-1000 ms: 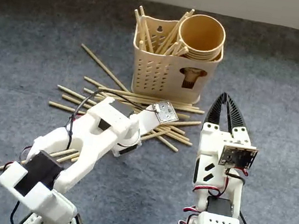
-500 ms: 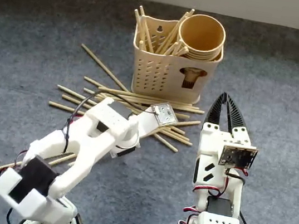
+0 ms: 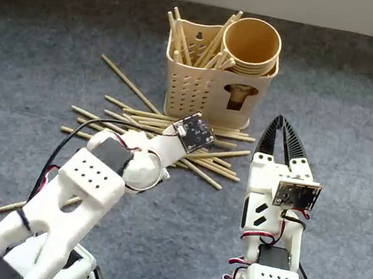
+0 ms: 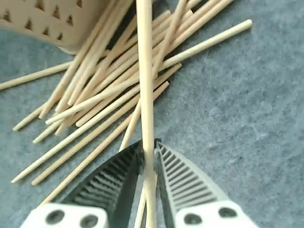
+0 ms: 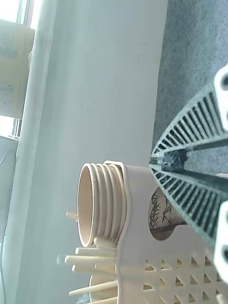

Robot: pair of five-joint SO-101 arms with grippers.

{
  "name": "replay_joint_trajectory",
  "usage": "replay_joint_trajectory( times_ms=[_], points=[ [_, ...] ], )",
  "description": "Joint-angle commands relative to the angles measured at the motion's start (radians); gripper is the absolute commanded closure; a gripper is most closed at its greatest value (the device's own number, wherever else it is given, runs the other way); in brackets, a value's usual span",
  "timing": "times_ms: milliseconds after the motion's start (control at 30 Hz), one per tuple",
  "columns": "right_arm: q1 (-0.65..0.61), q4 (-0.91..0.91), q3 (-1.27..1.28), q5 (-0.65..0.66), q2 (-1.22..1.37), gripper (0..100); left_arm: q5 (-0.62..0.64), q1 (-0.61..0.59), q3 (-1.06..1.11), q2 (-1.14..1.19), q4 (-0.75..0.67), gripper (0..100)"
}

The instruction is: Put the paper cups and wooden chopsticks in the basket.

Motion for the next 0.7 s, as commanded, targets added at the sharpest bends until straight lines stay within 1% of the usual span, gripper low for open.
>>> replay_joint_trajectory(
  times_ms=[0, 67, 200, 267, 433, 667],
  points=[
    [0.005, -0.018, 0.104, 0.002, -0.008, 99.3, 0.012, 0.012, -0.077, -0.197, 0.041, 99],
    [0.005, -0.018, 0.104, 0.002, -0.008, 99.3, 0.032, 0.012, -0.108, -0.268, 0.040, 99],
    [0.005, -0.018, 0.104, 0.002, -0.008, 99.3, 0.121, 0.013, -0.183, -0.371, 0.031, 99],
    [0.005, -0.018, 0.104, 0.002, -0.008, 99.3, 0.150, 0.015, -0.220, -0.398, -0.002, 99],
    [0.005, -0.018, 0.104, 0.002, -0.008, 99.3, 0.221, 0.008, -0.263, -0.404, -0.152, 99],
    [0.005, -0.018, 0.104, 0.002, -0.008, 99.3, 0.229, 0.007, -0.260, -0.406, -0.456, 99]
  ],
)
